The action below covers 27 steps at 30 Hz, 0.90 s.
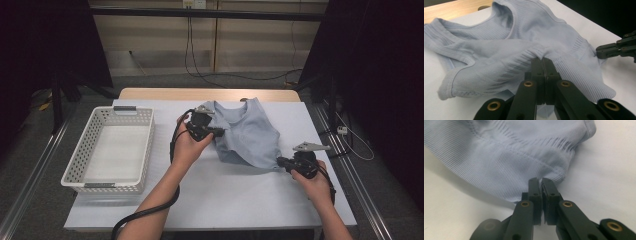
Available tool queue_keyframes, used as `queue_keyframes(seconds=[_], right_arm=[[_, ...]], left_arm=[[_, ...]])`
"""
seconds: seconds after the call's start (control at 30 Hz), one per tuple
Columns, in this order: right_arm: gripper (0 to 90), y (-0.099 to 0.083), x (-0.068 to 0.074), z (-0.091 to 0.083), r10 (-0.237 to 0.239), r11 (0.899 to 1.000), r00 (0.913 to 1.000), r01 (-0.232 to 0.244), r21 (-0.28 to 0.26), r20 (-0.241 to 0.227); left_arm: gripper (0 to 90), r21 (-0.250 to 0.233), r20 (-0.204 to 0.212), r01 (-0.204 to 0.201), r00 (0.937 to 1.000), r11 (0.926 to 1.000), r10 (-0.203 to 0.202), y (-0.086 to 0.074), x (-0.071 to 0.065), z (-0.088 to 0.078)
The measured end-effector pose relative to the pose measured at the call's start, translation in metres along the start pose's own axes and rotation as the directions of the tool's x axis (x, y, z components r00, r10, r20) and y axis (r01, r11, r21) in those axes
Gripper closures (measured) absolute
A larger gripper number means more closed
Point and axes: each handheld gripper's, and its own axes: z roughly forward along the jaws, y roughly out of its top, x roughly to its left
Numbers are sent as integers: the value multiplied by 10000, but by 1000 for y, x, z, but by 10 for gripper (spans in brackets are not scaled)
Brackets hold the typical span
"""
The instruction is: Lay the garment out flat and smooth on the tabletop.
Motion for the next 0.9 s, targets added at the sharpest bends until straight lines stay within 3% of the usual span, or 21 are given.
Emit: queue_keyframes(seconds=[0.17, 0.7, 0.8, 0.9], right_arm=[[871, -5, -6, -10, 392, 9990, 9984, -400, -177, -403], [862, -7, 0, -4, -70, 9999, 9996, 72, 80, -289], [820, -6, 2, -5, -181, 9998, 9996, 181, 7, -209], [713, -3, 4, -8, -190, 9993, 9998, 187, -320, -102]], left_arm=[[900, 14, 34, -48, 10000, 10000, 48, 3, -2, 4], [898, 66, 203, -311, 9993, 9995, 309, -7, -8, 32], [897, 122, 200, -339, 9992, 9994, 336, -8, -7, 34], [896, 99, 215, -353, 9992, 9993, 351, -9, -9, 35]])
